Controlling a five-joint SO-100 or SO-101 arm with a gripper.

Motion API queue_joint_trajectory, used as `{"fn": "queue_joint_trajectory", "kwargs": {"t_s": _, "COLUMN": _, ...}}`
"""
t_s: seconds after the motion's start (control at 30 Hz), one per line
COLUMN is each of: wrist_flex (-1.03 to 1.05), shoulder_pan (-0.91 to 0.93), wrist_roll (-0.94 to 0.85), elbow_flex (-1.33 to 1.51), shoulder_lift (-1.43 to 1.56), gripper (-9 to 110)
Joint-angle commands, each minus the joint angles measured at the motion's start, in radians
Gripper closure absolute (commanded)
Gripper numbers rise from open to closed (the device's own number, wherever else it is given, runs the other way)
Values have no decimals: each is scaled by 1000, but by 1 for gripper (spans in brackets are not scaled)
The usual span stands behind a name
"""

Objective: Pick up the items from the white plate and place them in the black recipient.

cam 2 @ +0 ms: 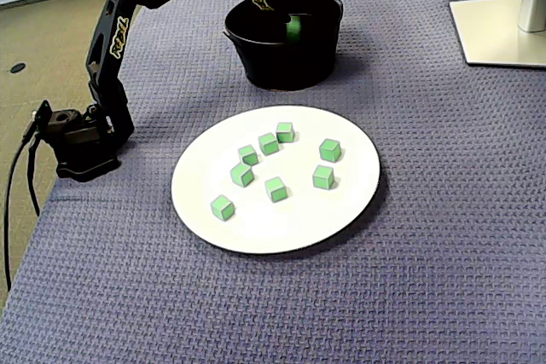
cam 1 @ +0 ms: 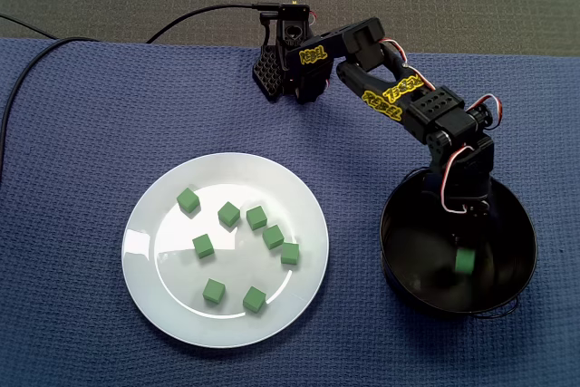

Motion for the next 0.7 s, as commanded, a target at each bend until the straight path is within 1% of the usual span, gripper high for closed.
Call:
{"fn": "queue_joint_trajectory", "kwargs": {"t_s": 0.0, "wrist_flex": 80, "shoulder_pan": 5, "wrist_roll": 63, "elbow_flex": -87, "shoulder_lift": 100, "gripper": 69}}
{"fn": "queue_joint_trajectory", "kwargs": {"t_s": 0.13, "wrist_flex": 250, "shoulder_pan": 127, "wrist_roll": 103, "elbow_flex": -77, "shoulder_lift": 287, "gripper": 68}}
{"fn": "queue_joint_trajectory", "kwargs": {"t_s": 0.2, "wrist_flex": 313, "shoulder_pan": 238, "wrist_roll": 140, "elbow_flex": -44, "shoulder_lift": 385, "gripper": 68}}
{"fn": "queue_joint_trajectory", "kwargs": {"t_s": 0.27, "wrist_flex": 319, "shoulder_pan": 373, "wrist_roll": 155, "elbow_flex": 49, "shoulder_lift": 485, "gripper": 69}}
{"fn": "queue_joint_trajectory", "kwargs": {"t_s": 0.37, "wrist_flex": 249, "shoulder_pan": 594, "wrist_roll": 167, "elbow_flex": 252, "shoulder_lift": 607, "gripper": 69}}
{"fn": "queue_joint_trajectory", "kwargs": {"t_s": 0.43, "wrist_flex": 192, "shoulder_pan": 709, "wrist_roll": 146, "elbow_flex": 397, "shoulder_lift": 661, "gripper": 69}}
{"fn": "queue_joint_trajectory", "kwargs": {"t_s": 0.53, "wrist_flex": 118, "shoulder_pan": 807, "wrist_roll": 89, "elbow_flex": 621, "shoulder_lift": 703, "gripper": 69}}
{"fn": "queue_joint_trajectory", "kwargs": {"t_s": 0.67, "wrist_flex": 3, "shoulder_pan": 879, "wrist_roll": -51, "elbow_flex": 874, "shoulder_lift": 707, "gripper": 69}}
